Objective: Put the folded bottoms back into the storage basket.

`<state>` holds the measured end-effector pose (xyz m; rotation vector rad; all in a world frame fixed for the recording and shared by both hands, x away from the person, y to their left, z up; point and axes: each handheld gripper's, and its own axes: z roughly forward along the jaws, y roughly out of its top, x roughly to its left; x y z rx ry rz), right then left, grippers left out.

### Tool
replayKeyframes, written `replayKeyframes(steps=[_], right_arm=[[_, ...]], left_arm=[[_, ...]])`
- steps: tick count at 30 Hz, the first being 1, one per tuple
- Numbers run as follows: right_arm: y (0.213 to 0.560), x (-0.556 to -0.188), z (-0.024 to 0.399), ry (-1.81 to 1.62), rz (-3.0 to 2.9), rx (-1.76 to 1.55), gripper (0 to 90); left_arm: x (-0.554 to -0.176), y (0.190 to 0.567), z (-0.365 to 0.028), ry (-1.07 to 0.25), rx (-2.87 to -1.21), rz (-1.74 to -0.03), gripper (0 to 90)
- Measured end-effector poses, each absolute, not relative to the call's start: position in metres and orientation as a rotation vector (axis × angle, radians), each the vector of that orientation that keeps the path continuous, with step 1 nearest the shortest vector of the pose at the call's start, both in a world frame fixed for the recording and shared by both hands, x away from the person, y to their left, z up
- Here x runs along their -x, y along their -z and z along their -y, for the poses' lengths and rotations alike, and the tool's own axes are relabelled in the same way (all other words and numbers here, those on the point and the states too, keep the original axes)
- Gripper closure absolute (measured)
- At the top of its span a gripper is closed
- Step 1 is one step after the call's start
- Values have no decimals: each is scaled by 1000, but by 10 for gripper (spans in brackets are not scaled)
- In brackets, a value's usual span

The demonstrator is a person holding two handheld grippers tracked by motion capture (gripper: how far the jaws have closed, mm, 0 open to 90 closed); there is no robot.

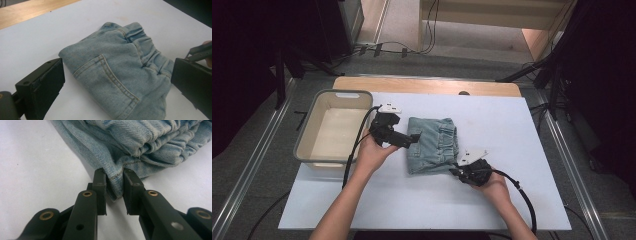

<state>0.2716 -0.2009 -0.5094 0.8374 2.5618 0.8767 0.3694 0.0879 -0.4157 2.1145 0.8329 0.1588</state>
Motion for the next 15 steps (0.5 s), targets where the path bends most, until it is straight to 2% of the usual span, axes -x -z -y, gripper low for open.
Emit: replayKeyframes(steps=[5, 15], right_arm=[[509, -272, 201, -878, -2563, -835, 726], [509, -272, 201, -880, -2564, -834, 726]], left_arm=[[-381, 417, -87, -125, -2093, -877, 0], [-398, 420, -79, -139, -2138, -933, 0]])
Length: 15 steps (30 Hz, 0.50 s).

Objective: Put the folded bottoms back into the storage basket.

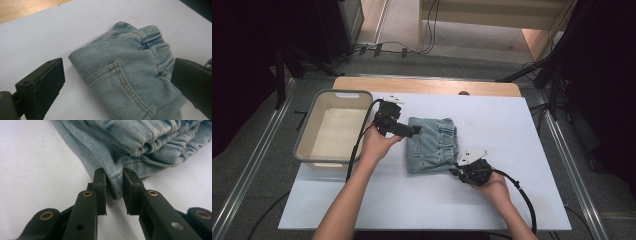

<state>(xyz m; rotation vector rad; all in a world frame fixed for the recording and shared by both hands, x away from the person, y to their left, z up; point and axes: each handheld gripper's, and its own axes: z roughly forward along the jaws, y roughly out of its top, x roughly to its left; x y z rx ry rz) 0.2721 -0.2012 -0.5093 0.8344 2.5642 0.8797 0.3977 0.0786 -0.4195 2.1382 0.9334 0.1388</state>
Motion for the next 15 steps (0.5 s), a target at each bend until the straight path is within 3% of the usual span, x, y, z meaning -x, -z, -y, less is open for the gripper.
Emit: replayKeyframes(steps=[15], right_arm=[[510, -271, 201, -888, -2579, -859, 726]], left_arm=[[-431, 434, -79, -125, -2125, -1056, 0]])
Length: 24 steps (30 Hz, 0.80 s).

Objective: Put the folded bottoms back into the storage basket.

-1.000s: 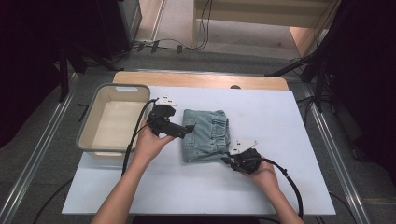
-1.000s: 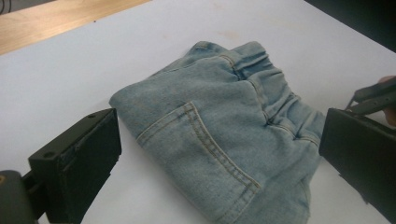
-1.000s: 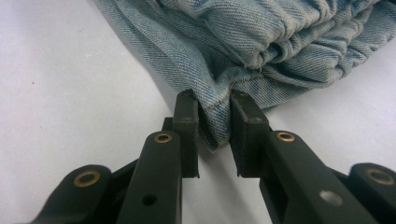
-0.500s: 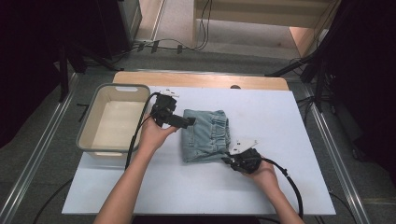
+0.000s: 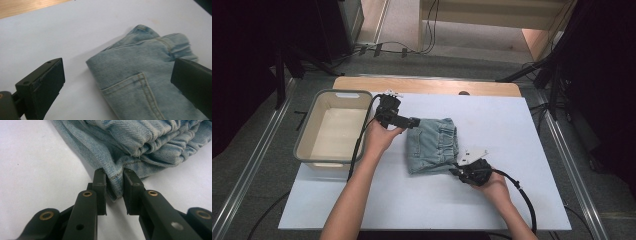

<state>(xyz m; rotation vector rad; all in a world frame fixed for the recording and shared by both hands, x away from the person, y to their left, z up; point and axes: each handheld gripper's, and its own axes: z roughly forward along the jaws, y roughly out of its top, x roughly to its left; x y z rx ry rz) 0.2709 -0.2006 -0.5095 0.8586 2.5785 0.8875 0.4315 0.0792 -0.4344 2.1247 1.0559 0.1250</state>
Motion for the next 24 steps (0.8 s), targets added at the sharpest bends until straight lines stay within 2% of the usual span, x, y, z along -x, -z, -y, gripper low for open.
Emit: replayKeyframes(steps=[24], right_arm=[[509, -271, 201, -886, -2581, -870, 726]], left_arm=[[-470, 459, -74, -44, -2104, -1210, 15]])
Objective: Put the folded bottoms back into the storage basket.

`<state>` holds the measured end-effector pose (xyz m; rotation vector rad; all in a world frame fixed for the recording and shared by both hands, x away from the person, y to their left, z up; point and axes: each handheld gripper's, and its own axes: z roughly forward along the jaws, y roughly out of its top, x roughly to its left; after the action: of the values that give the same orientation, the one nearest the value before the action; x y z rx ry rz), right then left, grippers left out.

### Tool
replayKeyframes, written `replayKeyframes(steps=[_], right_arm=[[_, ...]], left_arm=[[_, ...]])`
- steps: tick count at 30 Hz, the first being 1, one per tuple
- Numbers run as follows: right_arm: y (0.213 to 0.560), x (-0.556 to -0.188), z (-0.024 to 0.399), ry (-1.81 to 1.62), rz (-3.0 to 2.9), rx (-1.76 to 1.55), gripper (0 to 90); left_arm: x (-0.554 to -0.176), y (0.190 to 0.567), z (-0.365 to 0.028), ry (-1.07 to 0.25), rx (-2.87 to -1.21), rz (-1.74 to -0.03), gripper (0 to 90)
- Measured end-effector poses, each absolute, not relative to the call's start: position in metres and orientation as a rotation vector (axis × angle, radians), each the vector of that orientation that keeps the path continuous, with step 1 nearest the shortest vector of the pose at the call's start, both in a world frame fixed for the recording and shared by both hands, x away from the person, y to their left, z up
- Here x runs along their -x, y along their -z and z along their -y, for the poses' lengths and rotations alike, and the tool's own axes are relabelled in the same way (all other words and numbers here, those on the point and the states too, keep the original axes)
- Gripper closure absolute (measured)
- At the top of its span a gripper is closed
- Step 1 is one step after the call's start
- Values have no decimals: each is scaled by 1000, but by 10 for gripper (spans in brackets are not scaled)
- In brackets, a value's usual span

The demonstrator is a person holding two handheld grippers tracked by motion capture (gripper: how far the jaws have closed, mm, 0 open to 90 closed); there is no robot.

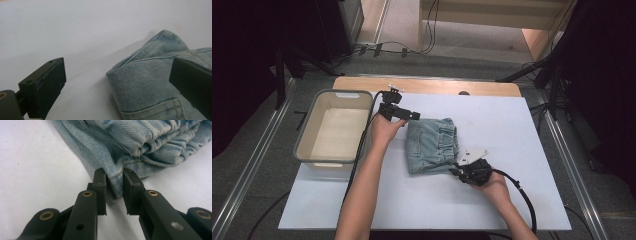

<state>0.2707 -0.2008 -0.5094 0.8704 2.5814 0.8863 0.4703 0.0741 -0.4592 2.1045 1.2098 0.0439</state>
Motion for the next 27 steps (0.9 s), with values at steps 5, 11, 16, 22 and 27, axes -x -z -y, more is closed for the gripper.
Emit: replayKeyframes(steps=[5, 11, 16, 22, 27], right_arm=[[509, -271, 201, -887, -2581, -862, 726], [510, -271, 201, -888, -2581, -869, 726], [510, -271, 201, -889, -2579, -863, 726], [510, -271, 201, -889, -2579, -862, 726], [510, -271, 201, -889, -2579, -862, 726]], left_arm=[[-474, 468, -73, -7, -2098, -1234, 24], [-477, 474, -72, 4, -2099, -1257, 36], [-478, 477, -71, 9, -2097, -1268, 62], [-479, 484, -68, 52, -2095, -1270, 101], [-479, 487, -69, 99, -2076, -1268, 154]])
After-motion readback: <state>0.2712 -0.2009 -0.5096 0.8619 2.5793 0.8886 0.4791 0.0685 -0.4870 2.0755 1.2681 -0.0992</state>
